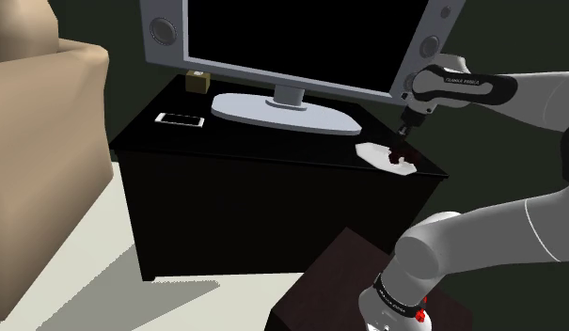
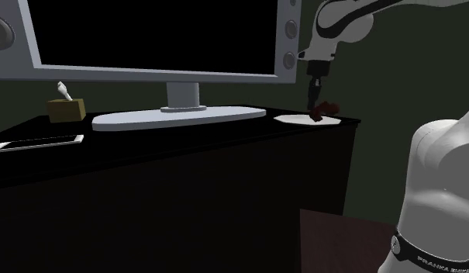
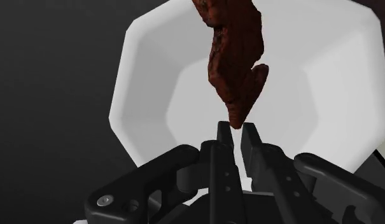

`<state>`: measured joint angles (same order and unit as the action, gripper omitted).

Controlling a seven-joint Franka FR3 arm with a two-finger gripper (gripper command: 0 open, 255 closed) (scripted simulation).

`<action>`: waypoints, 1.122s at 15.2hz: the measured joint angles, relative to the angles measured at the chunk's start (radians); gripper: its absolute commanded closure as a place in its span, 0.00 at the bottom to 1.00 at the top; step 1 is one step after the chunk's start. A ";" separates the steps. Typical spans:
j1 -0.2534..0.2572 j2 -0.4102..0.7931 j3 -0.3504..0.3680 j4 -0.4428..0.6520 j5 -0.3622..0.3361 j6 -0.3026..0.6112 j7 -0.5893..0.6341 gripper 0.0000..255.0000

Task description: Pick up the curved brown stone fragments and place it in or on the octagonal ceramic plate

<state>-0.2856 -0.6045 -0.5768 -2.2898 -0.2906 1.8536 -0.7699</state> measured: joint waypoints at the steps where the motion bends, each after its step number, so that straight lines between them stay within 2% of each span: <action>1: -0.001 0.000 -0.003 -0.010 -0.002 0.023 -0.001 1.00; 3: -0.004 0.002 -0.009 -0.043 -0.007 0.104 0.001 1.00; 6: -0.009 0.016 -0.019 -0.066 -0.007 0.086 -0.005 1.00; 7: -0.009 0.016 -0.019 -0.067 -0.007 0.086 -0.005 0.00; 10: -0.019 -0.004 -0.014 -0.058 -0.032 0.054 -0.034 0.00; 15: -0.067 -0.114 0.025 -0.028 -0.131 -0.096 -0.154 0.00; 17: -0.076 -0.134 0.030 -0.026 -0.154 -0.120 -0.183 0.00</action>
<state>-0.3612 -0.7383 -0.5472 -2.3158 -0.4447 1.7336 -0.9533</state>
